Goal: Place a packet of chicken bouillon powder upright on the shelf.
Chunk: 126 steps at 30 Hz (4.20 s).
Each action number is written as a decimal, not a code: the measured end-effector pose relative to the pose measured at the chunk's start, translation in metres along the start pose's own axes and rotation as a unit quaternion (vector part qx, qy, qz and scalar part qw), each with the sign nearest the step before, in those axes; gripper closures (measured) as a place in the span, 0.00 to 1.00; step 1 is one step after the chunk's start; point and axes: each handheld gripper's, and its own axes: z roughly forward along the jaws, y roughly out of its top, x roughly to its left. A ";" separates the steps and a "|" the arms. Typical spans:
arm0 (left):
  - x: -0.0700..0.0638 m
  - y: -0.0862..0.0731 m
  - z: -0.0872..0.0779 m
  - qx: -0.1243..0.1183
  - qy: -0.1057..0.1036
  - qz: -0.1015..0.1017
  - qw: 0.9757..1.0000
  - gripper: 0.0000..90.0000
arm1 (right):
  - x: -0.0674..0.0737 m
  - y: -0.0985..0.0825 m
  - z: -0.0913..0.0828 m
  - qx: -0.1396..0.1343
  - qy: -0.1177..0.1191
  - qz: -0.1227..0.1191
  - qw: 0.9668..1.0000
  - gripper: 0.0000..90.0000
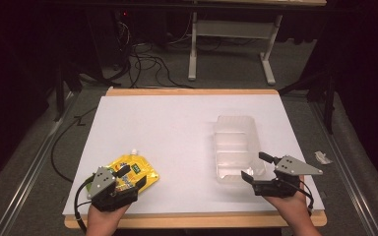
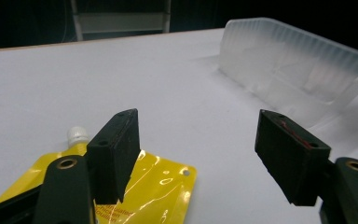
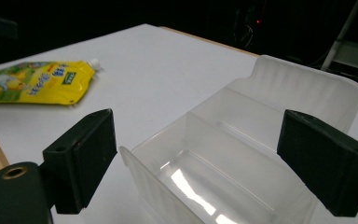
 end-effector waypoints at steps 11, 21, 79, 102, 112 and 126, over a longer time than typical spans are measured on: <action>0.027 -0.007 -0.002 0.018 0.040 0.005 0.999 0.49 | 0.000 -0.006 0.003 0.006 -0.004 0.005 1.000 0.17; 0.100 -0.023 -0.018 0.047 0.156 -0.043 0.986 1.00 | 0.002 -0.010 0.010 0.022 0.002 0.005 1.000 0.18; 0.163 -0.066 -0.037 0.132 0.058 -0.327 0.934 1.00 | 0.013 -0.011 0.017 0.047 0.018 -0.021 0.999 0.23; 0.073 -0.032 0.006 0.196 -0.028 -0.145 0.969 1.00 | 0.016 -0.011 0.019 0.051 0.020 -0.019 0.998 0.24; 0.109 -0.027 0.015 0.138 -0.010 -0.145 0.980 0.66 | 0.015 -0.012 0.019 0.051 0.022 -0.020 0.998 0.24; 0.125 -0.028 0.036 0.166 -0.046 -0.177 0.969 0.63 | 0.017 -0.014 0.024 0.063 0.022 -0.020 0.998 0.24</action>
